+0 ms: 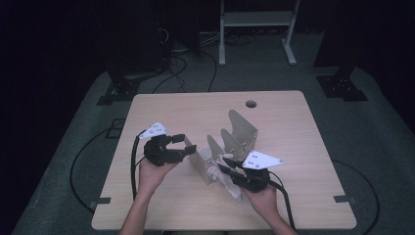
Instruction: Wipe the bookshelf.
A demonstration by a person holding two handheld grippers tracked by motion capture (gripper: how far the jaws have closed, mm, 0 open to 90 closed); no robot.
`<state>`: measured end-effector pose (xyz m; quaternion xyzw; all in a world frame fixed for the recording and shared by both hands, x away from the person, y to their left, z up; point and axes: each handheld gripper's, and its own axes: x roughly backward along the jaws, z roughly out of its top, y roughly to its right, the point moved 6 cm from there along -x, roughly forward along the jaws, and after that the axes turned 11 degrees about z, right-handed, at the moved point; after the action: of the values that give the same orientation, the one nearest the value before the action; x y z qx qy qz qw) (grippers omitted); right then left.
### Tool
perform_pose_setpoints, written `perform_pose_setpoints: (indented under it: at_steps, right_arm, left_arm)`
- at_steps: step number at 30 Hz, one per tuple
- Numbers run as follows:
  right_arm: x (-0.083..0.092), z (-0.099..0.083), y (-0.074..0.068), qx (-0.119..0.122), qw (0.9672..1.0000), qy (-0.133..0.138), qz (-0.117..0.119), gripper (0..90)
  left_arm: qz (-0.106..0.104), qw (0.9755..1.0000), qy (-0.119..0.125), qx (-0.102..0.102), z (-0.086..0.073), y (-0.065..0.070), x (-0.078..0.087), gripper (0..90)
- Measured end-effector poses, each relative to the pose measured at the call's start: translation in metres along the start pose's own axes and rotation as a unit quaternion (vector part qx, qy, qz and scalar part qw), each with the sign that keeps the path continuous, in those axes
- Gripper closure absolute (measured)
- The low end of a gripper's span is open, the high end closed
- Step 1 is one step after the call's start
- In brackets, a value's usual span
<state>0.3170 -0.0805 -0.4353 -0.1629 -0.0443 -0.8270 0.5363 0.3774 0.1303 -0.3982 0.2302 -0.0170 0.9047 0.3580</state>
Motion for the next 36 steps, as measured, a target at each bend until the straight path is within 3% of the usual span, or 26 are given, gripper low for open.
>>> perform_pose_setpoints:
  at_steps: [4,6,11,16,23,29,36]
  right_arm:
    - [-0.012,0.009,-0.015,0.015,0.9997,0.001,0.021,72.3]
    - [-0.011,0.011,-0.015,0.027,0.9995,-0.001,0.018,72.3]
    - [0.002,0.018,-0.003,0.000,0.9998,0.019,0.007,72.3]
    - [-0.010,0.023,-0.016,0.028,0.9993,0.009,0.022,72.3]
    - [0.015,0.014,0.010,-0.002,0.9998,0.011,-0.015,72.3]
    - [0.003,0.012,-0.003,0.023,0.9997,-0.008,0.000,72.3]
    - [0.033,0.003,0.025,-0.007,0.9993,0.005,-0.037,72.4]
  left_arm:
    - [0.000,1.0000,0.002,0.003,0.001,0.000,0.001,28.7]
    - [0.000,1.0000,0.002,0.006,0.003,0.000,0.001,28.5]
    - [0.006,0.9999,0.000,0.010,0.005,-0.004,-0.003,26.0]
    - [0.009,0.9998,0.005,0.016,0.007,-0.006,-0.003,25.8]
    - [0.007,0.9998,0.001,0.017,0.007,-0.008,-0.006,25.8]
    - [0.013,0.9997,0.001,0.020,0.007,-0.008,-0.007,25.9]
    - [0.013,0.9999,0.001,0.010,0.008,-0.005,-0.007,25.9]
